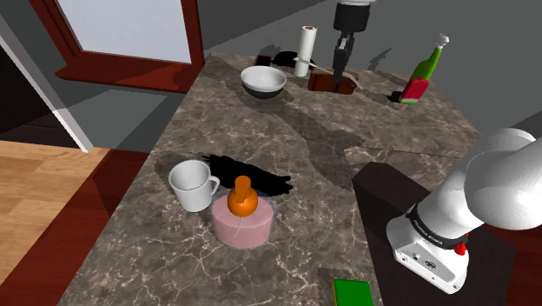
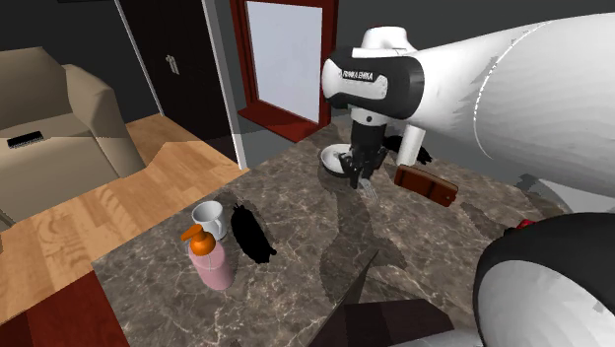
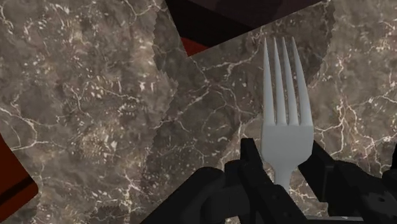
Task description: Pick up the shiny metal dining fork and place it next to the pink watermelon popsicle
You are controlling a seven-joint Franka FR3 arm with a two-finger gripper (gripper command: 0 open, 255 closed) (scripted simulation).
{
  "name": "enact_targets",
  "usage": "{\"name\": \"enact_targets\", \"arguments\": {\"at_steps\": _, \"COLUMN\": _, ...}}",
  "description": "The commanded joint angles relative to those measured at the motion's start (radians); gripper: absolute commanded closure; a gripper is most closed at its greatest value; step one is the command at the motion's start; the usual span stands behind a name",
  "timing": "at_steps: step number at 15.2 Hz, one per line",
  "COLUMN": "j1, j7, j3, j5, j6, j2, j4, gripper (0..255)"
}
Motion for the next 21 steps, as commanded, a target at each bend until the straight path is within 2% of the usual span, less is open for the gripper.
{"name": "enact_targets", "arguments": {"at_steps": 1, "j1": -0.021, "j7": -0.051, "j3": -0.035, "j5": -0.020, "j6": -0.006, "j2": 0.005, "j4": 0.010, "gripper": 255}}
{"name": "enact_targets", "arguments": {"at_steps": 12, "j1": -0.125, "j7": -0.323, "j3": -0.218, "j5": -0.090, "j6": -0.012, "j2": 0.121, "j4": 0.135, "gripper": 255}}
{"name": "enact_targets", "arguments": {"at_steps": 21, "j1": -0.209, "j7": -0.564, "j3": -0.358, "j5": -0.071, "j6": -0.023, "j2": 0.316, "j4": 0.339, "gripper": 255}}
